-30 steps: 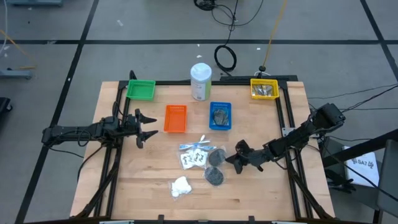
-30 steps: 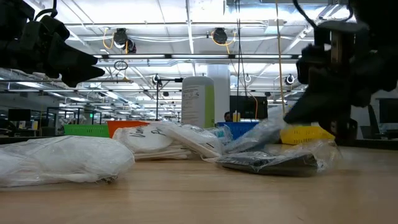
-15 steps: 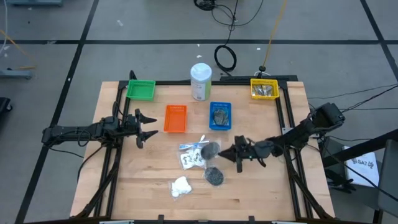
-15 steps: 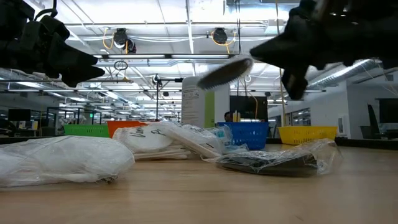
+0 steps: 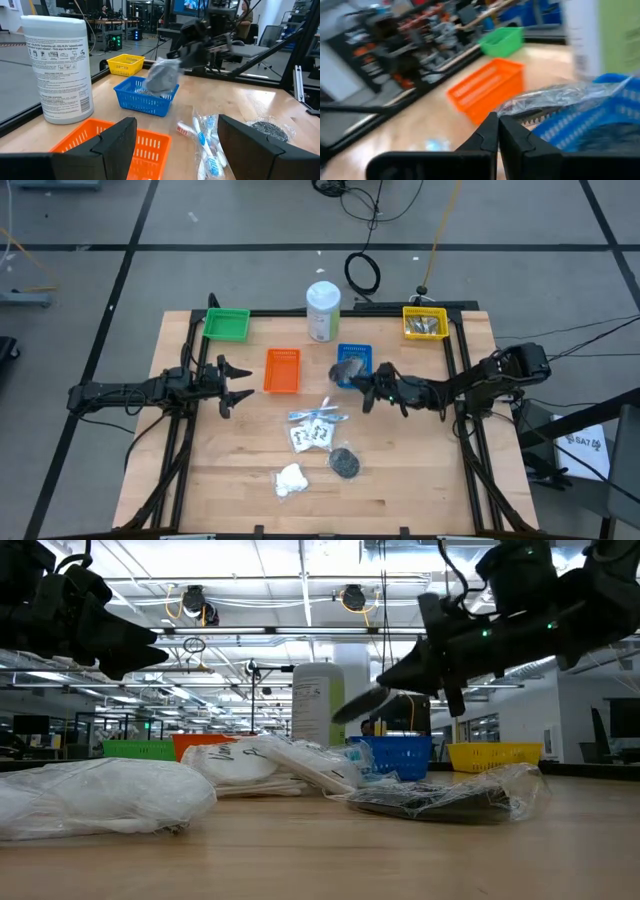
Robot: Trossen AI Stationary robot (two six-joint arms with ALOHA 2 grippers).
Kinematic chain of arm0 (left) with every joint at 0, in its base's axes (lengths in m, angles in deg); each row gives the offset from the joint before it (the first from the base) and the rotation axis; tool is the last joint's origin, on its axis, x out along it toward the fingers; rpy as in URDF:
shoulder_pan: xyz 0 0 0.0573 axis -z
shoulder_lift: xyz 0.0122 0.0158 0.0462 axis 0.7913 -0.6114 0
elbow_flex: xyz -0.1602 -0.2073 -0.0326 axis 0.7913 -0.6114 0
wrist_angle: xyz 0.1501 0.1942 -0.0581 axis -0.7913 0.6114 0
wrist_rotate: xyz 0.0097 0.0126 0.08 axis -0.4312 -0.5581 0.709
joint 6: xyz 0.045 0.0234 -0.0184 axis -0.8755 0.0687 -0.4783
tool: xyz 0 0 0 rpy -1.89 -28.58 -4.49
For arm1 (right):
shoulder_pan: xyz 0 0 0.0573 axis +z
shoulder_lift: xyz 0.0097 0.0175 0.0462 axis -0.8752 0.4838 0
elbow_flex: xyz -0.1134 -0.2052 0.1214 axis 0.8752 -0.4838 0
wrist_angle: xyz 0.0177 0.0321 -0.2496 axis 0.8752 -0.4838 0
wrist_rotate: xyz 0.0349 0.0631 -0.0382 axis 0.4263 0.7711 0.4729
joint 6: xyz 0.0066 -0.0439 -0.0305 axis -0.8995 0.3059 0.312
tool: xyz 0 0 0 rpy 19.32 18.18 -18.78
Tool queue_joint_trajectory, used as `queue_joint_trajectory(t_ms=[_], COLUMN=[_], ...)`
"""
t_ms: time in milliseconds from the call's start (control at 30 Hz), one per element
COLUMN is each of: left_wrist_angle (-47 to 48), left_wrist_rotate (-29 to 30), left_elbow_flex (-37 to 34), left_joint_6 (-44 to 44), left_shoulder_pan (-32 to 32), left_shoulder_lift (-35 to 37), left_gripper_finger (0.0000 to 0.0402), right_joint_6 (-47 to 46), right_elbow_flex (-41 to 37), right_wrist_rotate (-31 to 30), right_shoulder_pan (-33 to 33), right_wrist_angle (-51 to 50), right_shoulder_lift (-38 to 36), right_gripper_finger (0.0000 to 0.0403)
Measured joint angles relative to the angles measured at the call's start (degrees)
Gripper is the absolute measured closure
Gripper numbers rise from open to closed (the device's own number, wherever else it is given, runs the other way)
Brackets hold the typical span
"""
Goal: Pick & Place Travel size toiletries
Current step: Put the top hairbrush into the blue bin
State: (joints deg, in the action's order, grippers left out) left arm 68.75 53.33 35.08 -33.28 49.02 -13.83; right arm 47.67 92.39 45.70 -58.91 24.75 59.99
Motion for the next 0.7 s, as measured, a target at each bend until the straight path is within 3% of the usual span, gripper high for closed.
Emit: queue_joint_trajectory(t_ms=[133, 533, 700], left_wrist_angle=[-0.01, -0.02, 0.00], left_wrist_rotate=[0.00, 0.00, 0.00], left_elbow_flex=[0.00, 0.00, -0.01], left_joint_6=[-0.02, -0.01, 0.00], left_shoulder_pan=[0.00, -0.02, -0.01], left_shoulder_lift=[0.01, 0.00, 0.00], left_gripper_finger=[0.0128, 0.0128, 0.0128], right_joint_6=[0.25, 1.48, 1.52], right_elbow_flex=[0.00, 0.00, 0.00], right_wrist_rotate=[-1.16, -12.18, -12.81], right_shoulder_pan=[-1.38, -1.34, -1.30], right_wrist_angle=[-2.45, -8.92, -9.67], right_shoulder_lift=[0.00, -0.02, -0.04], right_gripper_finger=[0.0403, 0.0403, 0.0403])
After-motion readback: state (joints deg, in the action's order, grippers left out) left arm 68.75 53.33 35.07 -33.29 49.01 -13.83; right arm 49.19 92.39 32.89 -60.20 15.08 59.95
